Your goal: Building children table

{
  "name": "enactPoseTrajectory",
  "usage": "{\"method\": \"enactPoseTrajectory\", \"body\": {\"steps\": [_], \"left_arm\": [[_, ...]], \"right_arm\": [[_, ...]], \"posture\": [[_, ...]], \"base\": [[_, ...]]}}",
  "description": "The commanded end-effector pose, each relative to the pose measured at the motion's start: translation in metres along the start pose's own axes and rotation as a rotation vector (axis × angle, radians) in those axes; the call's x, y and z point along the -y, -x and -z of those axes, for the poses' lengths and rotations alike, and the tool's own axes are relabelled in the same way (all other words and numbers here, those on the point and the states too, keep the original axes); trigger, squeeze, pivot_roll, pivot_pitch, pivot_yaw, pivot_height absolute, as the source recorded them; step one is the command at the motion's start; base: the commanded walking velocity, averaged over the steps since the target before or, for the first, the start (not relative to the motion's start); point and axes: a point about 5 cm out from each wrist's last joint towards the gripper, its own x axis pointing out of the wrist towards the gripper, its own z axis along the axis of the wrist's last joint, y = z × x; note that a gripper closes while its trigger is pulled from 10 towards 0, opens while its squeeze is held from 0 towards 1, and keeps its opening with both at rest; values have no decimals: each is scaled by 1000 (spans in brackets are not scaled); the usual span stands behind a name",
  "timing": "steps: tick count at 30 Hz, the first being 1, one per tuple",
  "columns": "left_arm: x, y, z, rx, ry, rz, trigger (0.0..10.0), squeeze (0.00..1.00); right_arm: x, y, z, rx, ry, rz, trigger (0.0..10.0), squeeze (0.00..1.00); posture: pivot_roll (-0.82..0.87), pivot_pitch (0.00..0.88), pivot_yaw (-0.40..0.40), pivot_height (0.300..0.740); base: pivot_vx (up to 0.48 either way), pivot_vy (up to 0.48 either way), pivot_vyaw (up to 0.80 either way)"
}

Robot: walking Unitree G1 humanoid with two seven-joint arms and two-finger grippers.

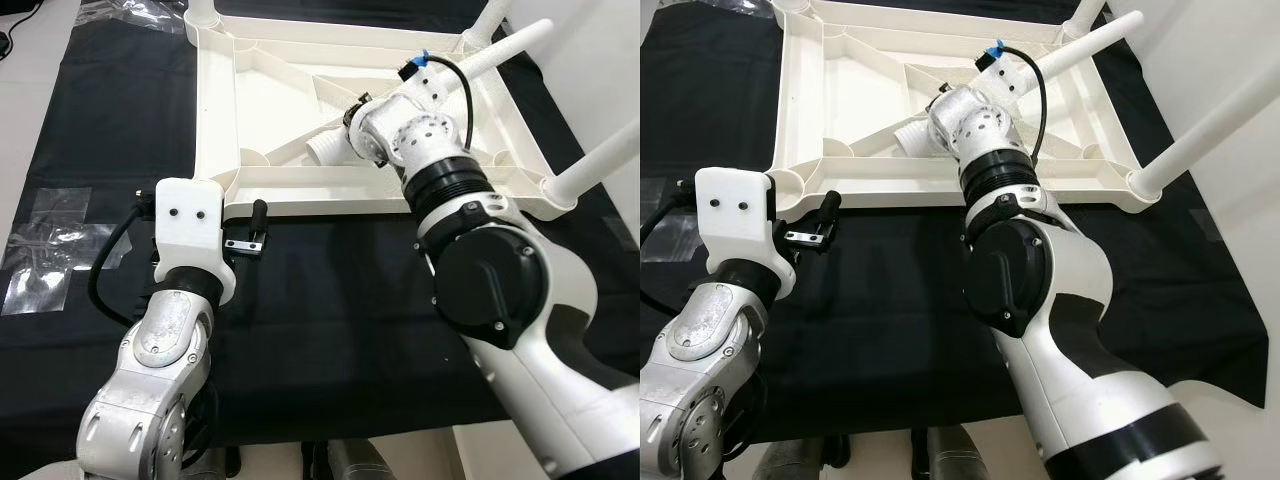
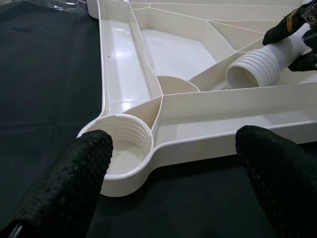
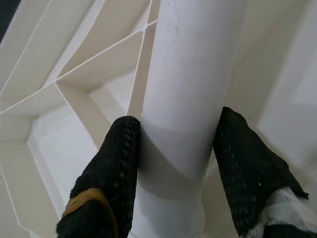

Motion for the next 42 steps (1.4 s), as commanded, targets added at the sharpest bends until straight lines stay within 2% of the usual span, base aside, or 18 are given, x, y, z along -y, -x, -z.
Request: {"method": "enactPoseTrajectory", "body": {"steps": [1,2,5,7,12,15,17,20,23,25,27,30,33,35,36,38,41,42], "left_arm": [[0,5,-1,8,-4,4,10000,0],[0,5,-1,8,-4,4,10000,0],[1,5,-2,10,-5,7,10000,0],[1,5,-2,10,-7,8,10000,0],[1,5,-2,11,-9,12,10000,0],[1,5,-2,11,-9,12,10000,0],[0,5,-2,11,-9,12,10000,0],[0,5,-2,12,-11,13,10000,0],[-1,5,-2,11,-11,13,10000,0],[-3,3,-2,8,16,29,10000,0],[-9,1,-3,5,46,46,10000,0],[-15,-2,-5,9,57,64,10000,0],[-23,-10,-9,16,12,93,10000,0],[-35,-23,-19,44,-37,113,10000,0],[-35,-23,-19,44,-37,113,10000,0],[-52,-40,-36,90,-74,115,10000,0],[-58,-47,-46,123,-71,123,10000,0],[-62,-54,-55,155,-49,134,10000,1000]], "right_arm": [[12,-8,14,-8,10,-31,0,0],[12,-8,14,-8,10,-31,0,0],[0,-6,12,69,-72,-189,0,0],[-4,-4,7,93,-97,-230,0,0],[-20,7,-18,217,-80,-411,0,0],[-23,8,-22,234,-68,-438,0,0],[-25,11,-26,265,-32,-468,0,0],[-34,19,-35,380,103,-603,0,0],[-36,21,-36,409,152,-653,0,0],[-40,27,-32,487,344,-777,0,0],[-36,29,-27,529,467,-860,0,0],[-32,31,-23,544,520,-926,0,0],[-28,36,-21,564,582,-1002,0,0],[-27,41,-25,575,595,-1049,0,0],[-27,41,-25,575,595,-1049,0,0],[-23,48,-28,594,666,-1107,0,0],[-20,50,-27,597,701,-1133,0,0],[-15,52,-25,583,719,-1157,0,0]], "posture": [[26,385,-216,740],[26,385,-216,740],[30,377,-215,740],[30,377,-215,740],[33,366,-209,740],[33,366,-209,740],[37,363,-209,740],[38,361,-206,740],[38,359,-203,740],[44,355,-199,740],[41,350,-193,740],[41,346,-188,740],[48,338,-189,740],[53,334,-185,740],[53,334,-185,740],[49,324,-179,740],[50,322,-175,740],[49,320,-172,740]], "base": [[0,0,0],[0,0,0],[0,0,0],[0,0,0],[0,0,0],[0,0,0],[0,0,0],[0,0,0],[0,0,0],[0,0,0],[0,0,0],[0,0,0],[0,0,0],[0,0,0],[0,0,0],[0,0,0],[0,0,0],[0,0,0]]}}
